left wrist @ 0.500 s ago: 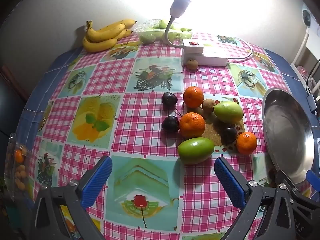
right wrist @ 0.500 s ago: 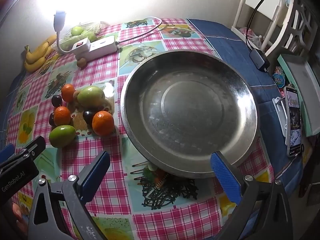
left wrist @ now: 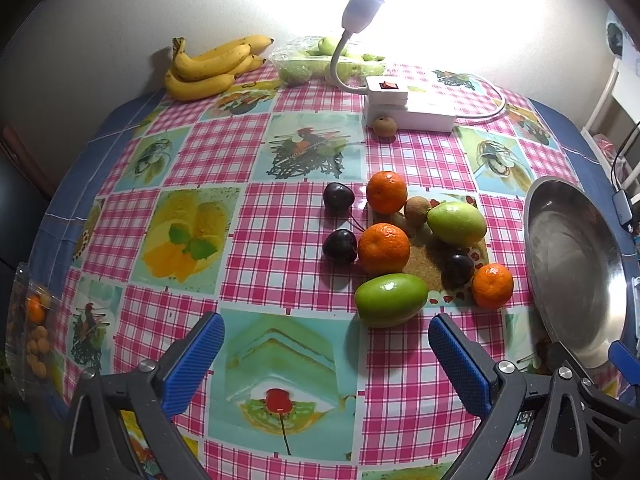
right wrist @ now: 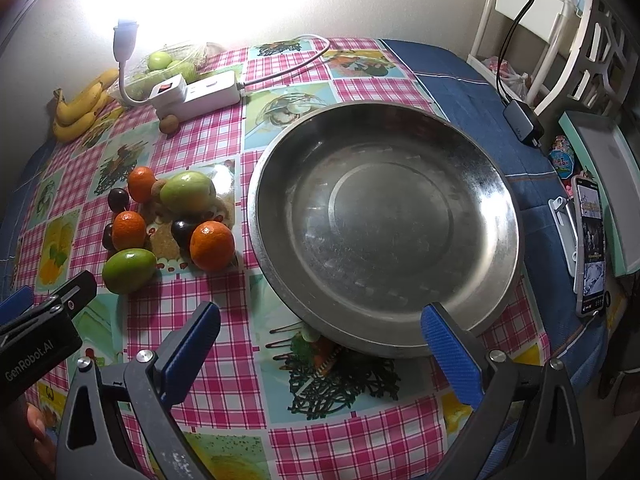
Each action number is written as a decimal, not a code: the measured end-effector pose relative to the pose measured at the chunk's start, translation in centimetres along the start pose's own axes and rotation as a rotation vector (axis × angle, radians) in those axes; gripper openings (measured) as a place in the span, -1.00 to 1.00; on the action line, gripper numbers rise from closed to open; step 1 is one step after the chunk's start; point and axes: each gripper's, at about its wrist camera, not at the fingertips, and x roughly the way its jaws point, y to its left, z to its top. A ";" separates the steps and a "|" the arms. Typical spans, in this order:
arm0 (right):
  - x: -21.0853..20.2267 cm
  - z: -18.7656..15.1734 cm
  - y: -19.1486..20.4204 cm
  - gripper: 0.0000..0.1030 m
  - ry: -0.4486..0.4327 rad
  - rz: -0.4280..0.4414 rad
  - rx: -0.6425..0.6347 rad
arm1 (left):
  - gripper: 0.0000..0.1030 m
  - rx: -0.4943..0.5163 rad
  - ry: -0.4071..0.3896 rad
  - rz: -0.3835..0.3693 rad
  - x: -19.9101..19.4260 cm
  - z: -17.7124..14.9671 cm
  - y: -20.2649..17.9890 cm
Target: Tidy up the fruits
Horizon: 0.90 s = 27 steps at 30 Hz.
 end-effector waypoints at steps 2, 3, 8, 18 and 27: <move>0.0 0.0 -0.1 0.95 0.001 0.001 0.000 | 1.00 -0.003 0.003 0.001 0.1 0.0 0.0; 0.0 -0.1 -0.2 0.95 0.006 0.003 0.001 | 1.00 -0.005 0.005 0.001 0.1 0.0 0.1; 0.0 -0.1 -0.1 0.95 0.003 0.002 0.000 | 1.00 -0.007 0.012 -0.002 0.2 0.0 0.1; 0.1 -0.2 -0.1 0.95 0.000 0.002 0.000 | 1.00 -0.023 0.029 -0.010 0.4 0.0 0.4; 0.2 -0.2 0.0 0.95 0.001 0.002 -0.005 | 1.00 -0.047 0.040 -0.049 0.6 0.0 0.6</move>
